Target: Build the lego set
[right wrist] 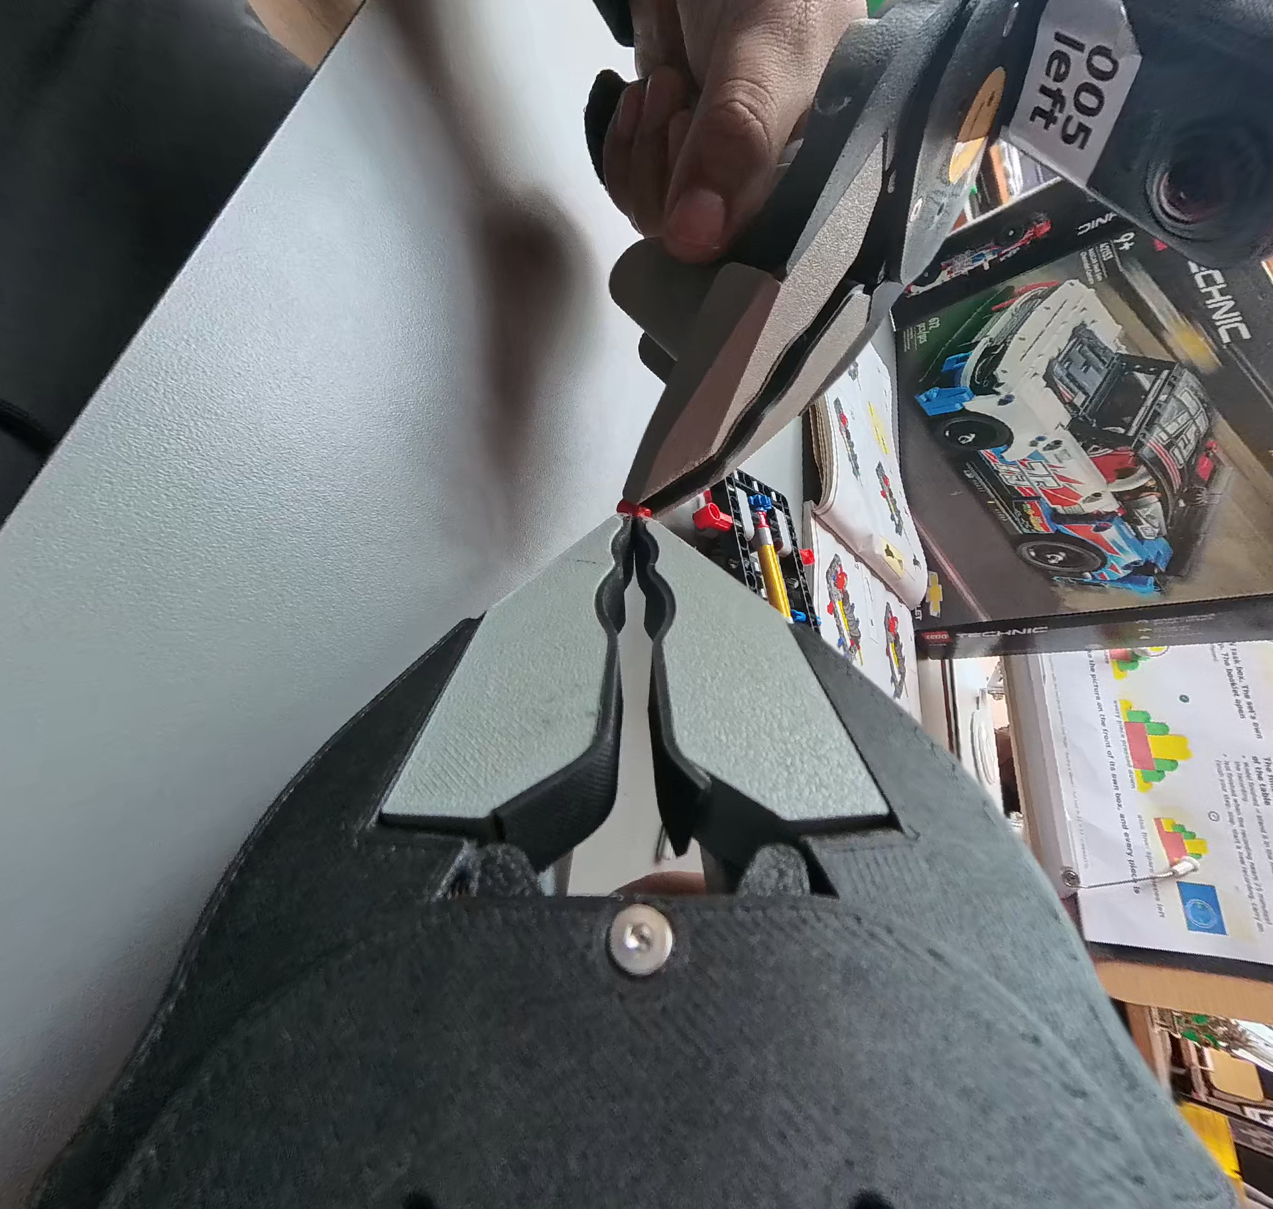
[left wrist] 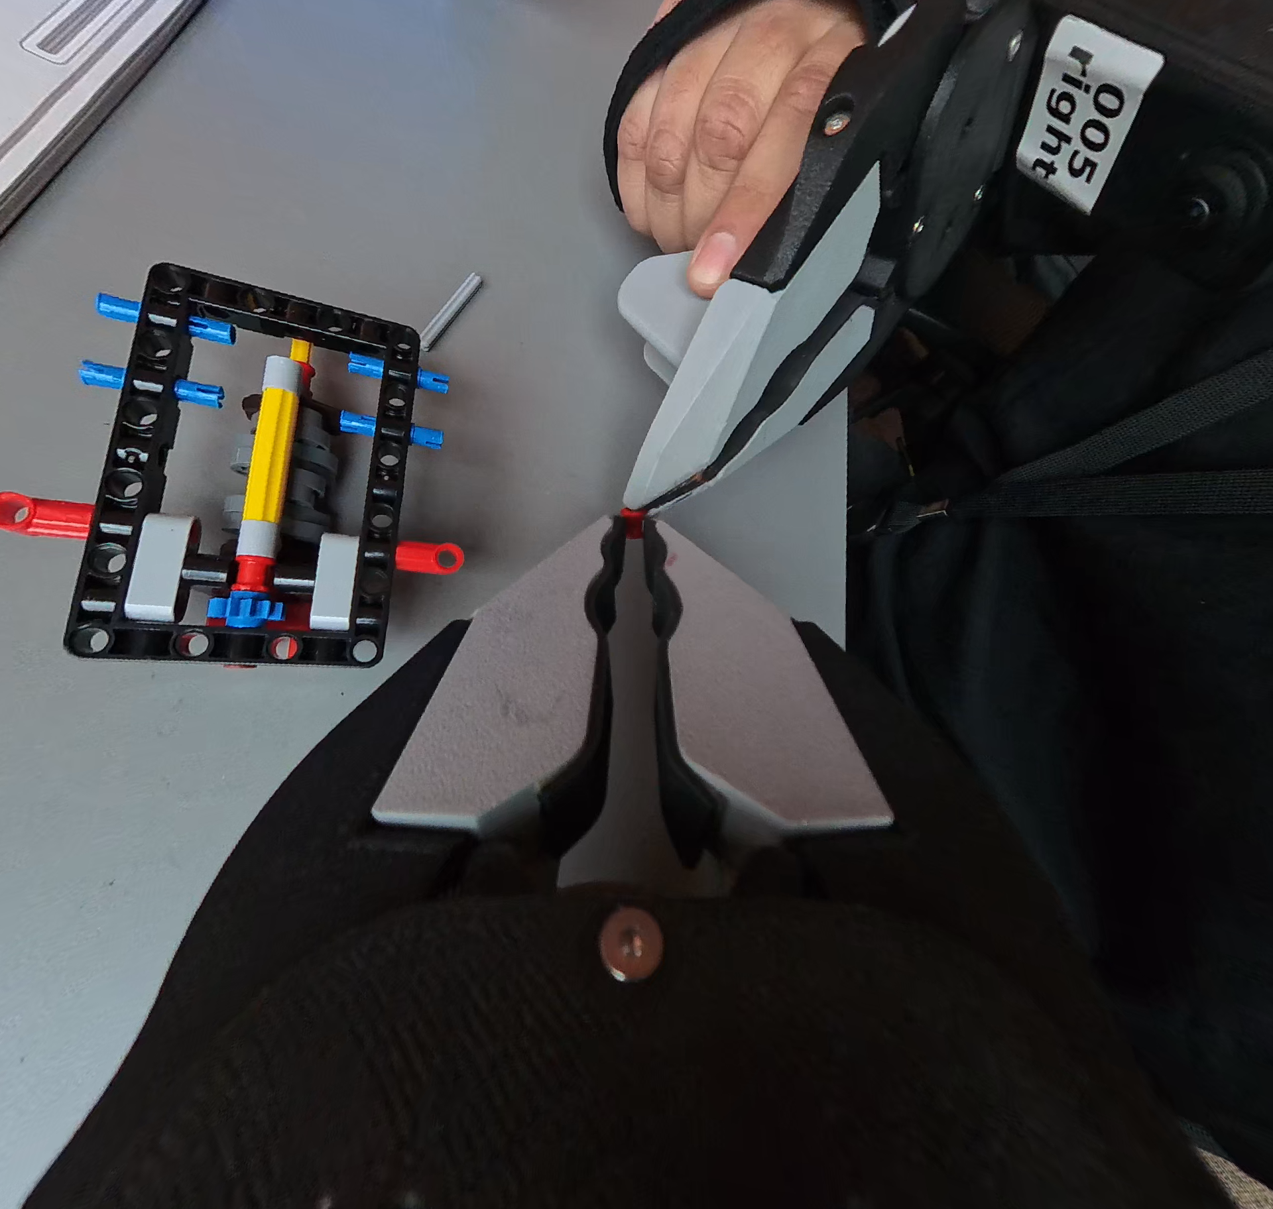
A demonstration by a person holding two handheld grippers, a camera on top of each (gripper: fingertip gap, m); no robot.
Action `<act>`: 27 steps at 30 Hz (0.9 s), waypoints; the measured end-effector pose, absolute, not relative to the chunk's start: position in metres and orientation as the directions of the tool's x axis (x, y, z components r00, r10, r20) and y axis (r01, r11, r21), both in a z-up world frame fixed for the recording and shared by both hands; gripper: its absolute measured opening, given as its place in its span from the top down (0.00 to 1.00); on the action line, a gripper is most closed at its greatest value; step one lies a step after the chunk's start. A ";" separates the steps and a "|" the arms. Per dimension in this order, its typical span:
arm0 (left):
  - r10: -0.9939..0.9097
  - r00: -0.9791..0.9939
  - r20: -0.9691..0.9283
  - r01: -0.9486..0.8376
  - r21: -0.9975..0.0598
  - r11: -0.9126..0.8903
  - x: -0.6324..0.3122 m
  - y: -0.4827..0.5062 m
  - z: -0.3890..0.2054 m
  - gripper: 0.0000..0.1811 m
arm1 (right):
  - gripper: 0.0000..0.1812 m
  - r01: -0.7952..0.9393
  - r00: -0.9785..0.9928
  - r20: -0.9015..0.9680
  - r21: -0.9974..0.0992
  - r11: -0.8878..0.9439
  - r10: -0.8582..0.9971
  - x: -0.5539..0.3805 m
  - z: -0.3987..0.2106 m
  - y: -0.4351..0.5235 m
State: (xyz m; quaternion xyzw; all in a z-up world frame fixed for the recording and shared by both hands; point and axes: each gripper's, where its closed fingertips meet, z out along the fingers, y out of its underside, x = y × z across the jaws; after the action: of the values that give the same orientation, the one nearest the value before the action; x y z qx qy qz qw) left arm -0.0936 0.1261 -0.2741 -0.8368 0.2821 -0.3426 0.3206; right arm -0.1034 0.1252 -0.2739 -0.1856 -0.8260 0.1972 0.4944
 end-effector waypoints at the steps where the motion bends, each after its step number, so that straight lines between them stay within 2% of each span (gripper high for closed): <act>1: -0.692 0.607 0.391 -0.254 -0.730 -0.635 -0.094 0.127 -0.274 0.99 | 1.00 0.111 -0.439 0.749 -0.502 0.858 0.496 -0.103 -0.274 0.125; 11: -0.689 0.639 0.343 -0.270 -0.738 -0.618 -0.095 0.131 -0.277 0.99 | 1.00 0.113 -0.398 0.821 -0.398 0.910 0.409 -0.104 -0.275 0.128; 24: -0.670 0.706 0.231 -0.320 -0.740 -0.592 -0.101 0.138 -0.278 1.00 | 1.00 0.159 -0.408 0.778 -0.454 0.876 0.478 -0.108 -0.279 0.135; 27: -0.681 0.679 0.276 -0.294 -0.747 -0.597 -0.095 0.135 -0.274 1.00 | 1.00 0.172 -0.411 0.766 -0.466 0.868 0.493 -0.109 -0.281 0.136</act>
State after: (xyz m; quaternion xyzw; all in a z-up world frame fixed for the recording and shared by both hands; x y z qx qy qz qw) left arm -0.0952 0.1353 -0.2743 -0.8486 0.2872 -0.2797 0.3452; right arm -0.1094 0.1357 -0.2810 -0.2016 -0.8248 0.1594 0.5036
